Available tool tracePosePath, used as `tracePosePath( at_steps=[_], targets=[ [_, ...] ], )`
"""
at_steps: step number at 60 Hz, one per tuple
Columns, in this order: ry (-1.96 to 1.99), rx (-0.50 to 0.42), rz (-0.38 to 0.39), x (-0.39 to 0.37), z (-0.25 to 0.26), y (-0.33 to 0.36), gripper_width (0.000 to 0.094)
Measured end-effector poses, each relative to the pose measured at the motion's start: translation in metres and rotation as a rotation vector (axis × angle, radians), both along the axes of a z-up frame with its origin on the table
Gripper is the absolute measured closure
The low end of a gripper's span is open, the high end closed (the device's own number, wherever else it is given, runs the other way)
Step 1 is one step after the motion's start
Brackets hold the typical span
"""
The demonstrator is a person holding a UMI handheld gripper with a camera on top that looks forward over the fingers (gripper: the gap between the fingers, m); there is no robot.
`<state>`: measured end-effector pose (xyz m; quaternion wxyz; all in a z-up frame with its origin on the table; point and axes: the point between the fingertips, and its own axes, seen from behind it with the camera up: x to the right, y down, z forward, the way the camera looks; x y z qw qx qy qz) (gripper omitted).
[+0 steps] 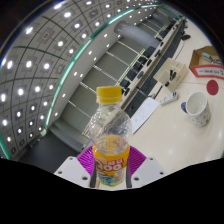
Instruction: Pour water
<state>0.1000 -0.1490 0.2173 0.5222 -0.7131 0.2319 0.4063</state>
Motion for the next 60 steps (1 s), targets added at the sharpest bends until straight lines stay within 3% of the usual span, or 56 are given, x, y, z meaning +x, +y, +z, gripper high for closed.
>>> tracePosePath(
  at_steps=[8,28,46,60],
  targets=[
    [0.54,-0.03,-0.011,0.038,0.032,0.034,0.0533],
    [1.257,-0.163,-0.103,0.124,-0.026,0.089,0.0535],
    [1.226,-0.245,-0.057,0.128,-0.033,0.094,0.0532],
    [0.748,-0.107,-0.001,0.163,0.02,0.087,0.0532]
  ],
)
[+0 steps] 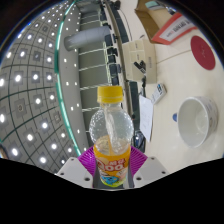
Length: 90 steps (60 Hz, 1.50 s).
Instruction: Pour water
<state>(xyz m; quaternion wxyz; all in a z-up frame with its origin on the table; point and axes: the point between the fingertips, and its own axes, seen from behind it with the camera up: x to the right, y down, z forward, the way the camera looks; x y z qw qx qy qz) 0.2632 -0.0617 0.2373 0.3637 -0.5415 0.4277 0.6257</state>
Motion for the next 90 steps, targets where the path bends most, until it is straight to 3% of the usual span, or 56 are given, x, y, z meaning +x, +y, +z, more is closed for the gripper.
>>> tracePosePath(
  at_steps=[8,18,30,54,61,72,77,90],
  targets=[
    [-0.425,0.082,-0.034,0.058,0.013,0.011,0.0534],
    [-1.032,0.12,-0.105,0.139,0.01,0.011,0.0532],
    [-1.5,0.053,-0.105,0.22,-0.06,0.008,0.0532],
    [-1.678,-0.054,0.016,0.248,-0.179,0.003,0.0525],
    [-1.666,-0.042,-0.014,0.248,-0.174,-0.001,0.0515],
    [-1.663,-0.078,-0.003,0.249,-0.18,-0.004,0.0331],
    [-1.69,-0.091,-0.004,0.25,-0.173,-0.008,0.006],
    [-1.743,-0.212,-0.031,0.252,-0.138,-0.042,0.0078]
  ],
)
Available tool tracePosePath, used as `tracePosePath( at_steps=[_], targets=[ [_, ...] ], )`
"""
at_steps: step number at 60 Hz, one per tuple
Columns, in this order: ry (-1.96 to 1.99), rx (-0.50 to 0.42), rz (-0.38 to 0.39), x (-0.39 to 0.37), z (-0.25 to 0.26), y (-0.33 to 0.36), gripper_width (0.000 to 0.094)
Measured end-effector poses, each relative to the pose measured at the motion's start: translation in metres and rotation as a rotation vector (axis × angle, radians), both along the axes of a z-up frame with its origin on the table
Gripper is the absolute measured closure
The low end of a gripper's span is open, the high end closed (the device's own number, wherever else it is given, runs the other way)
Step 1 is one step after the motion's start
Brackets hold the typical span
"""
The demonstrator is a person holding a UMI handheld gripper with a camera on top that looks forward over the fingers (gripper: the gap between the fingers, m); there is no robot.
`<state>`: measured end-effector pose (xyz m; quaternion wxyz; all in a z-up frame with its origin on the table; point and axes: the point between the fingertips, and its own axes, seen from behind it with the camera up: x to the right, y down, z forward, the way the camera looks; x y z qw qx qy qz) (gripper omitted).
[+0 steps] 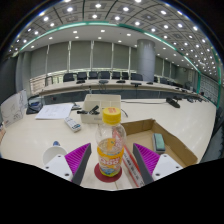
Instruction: Pour water
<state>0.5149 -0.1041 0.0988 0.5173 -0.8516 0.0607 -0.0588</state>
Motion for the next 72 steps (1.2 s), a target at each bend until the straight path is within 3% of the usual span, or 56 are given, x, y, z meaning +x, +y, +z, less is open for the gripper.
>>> tracePosePath(
  at_steps=[23,37,52,72],
  targets=[
    [0.02,-0.079,-0.022,-0.108,0.102,-0.138,0.0074],
    [-0.034,-0.102,0.013,-0.18,0.148,-0.208,0.0077],
    [-0.073,-0.089,-0.017,-0.215,0.18,-0.239,0.0076],
    [-0.072,-0.096,0.015,-0.24,0.18,-0.251,0.0075]
  ],
)
